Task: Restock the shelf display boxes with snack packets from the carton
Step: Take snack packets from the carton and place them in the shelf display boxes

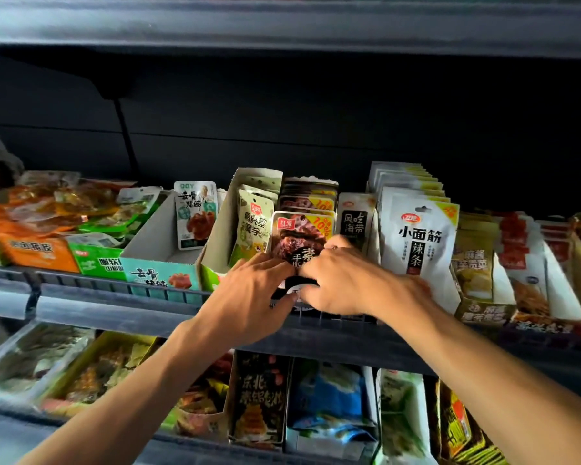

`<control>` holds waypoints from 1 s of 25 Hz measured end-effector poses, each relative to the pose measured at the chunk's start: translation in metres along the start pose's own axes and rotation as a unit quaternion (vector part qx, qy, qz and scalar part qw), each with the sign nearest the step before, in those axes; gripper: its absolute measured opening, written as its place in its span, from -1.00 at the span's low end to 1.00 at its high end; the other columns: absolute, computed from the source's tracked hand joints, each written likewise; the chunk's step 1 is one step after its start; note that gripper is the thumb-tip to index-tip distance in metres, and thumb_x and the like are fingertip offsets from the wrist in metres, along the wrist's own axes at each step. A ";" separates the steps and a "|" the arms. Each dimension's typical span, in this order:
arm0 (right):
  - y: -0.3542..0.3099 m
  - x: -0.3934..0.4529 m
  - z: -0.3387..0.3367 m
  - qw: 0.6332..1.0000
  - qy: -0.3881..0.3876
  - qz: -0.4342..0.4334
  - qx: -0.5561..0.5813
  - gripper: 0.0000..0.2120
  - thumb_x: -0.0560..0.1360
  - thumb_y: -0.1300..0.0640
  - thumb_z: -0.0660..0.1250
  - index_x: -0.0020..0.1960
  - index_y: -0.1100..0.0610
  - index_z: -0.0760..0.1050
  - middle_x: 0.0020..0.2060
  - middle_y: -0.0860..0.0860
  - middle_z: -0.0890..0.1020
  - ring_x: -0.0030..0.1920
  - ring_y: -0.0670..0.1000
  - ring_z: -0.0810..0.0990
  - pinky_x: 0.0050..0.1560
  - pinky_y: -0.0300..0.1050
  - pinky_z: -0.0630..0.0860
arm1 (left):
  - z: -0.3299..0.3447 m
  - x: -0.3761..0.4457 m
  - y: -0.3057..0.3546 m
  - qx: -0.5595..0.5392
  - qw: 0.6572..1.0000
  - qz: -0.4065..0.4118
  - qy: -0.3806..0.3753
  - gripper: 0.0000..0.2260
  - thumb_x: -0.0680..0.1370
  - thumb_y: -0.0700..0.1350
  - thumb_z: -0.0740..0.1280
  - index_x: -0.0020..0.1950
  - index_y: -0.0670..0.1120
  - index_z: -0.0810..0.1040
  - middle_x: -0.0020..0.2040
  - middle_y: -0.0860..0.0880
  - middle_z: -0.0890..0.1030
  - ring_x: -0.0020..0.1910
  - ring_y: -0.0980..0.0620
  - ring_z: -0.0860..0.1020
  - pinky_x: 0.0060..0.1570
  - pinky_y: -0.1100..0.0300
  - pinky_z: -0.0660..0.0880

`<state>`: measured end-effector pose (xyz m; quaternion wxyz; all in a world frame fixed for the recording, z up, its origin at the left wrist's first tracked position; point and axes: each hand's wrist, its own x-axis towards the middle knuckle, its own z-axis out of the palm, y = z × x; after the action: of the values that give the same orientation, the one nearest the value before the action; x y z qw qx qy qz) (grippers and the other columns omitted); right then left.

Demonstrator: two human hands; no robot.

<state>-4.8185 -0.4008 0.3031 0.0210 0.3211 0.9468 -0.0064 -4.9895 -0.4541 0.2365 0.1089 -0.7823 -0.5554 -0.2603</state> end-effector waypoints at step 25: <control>0.014 -0.013 0.029 0.982 0.151 0.085 0.069 -0.23 0.53 0.10 0.27 0.62 -0.04 -0.06 0.61 -0.10 0.00 0.59 -0.07 -0.09 0.58 0.04 -0.08 | 0.002 0.007 0.011 0.075 0.988 -0.099 -0.097 -0.50 0.54 0.06 0.29 0.46 -0.01 0.32 0.63 -0.01 0.05 0.61 -0.08 -0.08 0.51 -0.27 -0.11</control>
<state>-4.7990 -0.3987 0.2748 -0.1441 0.3987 0.9054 -0.0213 -4.9773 -0.4515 0.2399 0.0867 -0.7349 -0.6555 -0.1508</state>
